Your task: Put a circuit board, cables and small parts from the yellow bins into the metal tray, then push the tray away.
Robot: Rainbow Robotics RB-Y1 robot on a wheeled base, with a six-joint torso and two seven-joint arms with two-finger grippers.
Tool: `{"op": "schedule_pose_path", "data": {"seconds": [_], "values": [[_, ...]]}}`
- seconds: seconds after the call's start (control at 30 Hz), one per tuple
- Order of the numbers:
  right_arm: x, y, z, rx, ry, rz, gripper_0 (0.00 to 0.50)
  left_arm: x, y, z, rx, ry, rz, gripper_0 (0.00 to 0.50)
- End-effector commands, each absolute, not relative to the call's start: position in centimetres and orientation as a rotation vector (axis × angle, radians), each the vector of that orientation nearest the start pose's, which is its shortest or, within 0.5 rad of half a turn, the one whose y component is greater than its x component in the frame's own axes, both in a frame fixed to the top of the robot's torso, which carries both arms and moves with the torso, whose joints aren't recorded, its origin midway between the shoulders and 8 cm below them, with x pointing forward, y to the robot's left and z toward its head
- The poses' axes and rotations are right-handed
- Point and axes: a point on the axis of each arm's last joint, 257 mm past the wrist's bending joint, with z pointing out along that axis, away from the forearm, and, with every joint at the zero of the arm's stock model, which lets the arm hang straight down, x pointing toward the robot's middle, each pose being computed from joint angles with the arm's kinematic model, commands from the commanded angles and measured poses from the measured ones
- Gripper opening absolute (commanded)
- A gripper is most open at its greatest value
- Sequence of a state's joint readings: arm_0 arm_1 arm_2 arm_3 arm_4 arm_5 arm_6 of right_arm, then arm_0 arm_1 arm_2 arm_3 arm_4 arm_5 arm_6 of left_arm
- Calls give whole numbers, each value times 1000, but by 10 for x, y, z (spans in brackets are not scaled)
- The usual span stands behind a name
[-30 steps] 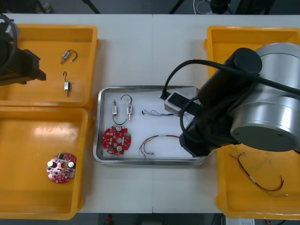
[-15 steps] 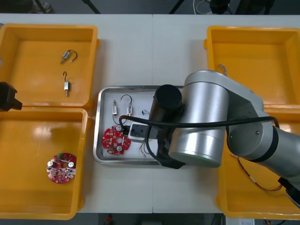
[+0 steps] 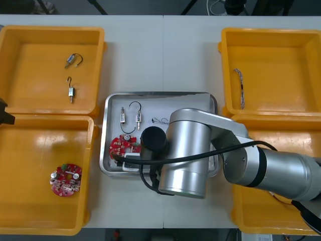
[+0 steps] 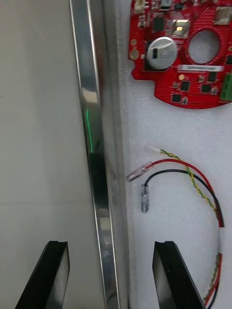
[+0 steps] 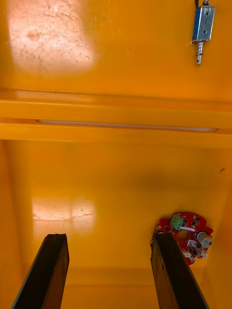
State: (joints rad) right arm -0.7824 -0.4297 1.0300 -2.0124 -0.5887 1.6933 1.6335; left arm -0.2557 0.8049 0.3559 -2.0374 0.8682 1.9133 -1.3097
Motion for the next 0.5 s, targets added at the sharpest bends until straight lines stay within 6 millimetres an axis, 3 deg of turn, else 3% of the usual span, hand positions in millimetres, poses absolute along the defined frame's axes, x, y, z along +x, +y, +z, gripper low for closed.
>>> {"op": "schedule_pose_path", "data": {"seconds": [0.03, 0.5], "values": [[337, 13, -286, -1992, 1936, -262, 500, 390, 404, -131, 2, 2646, 37, 500], [337, 21, -304, -2016, 1914, -309, 500, 386, 396, -135, 50, 2658, 21, 500]]}}
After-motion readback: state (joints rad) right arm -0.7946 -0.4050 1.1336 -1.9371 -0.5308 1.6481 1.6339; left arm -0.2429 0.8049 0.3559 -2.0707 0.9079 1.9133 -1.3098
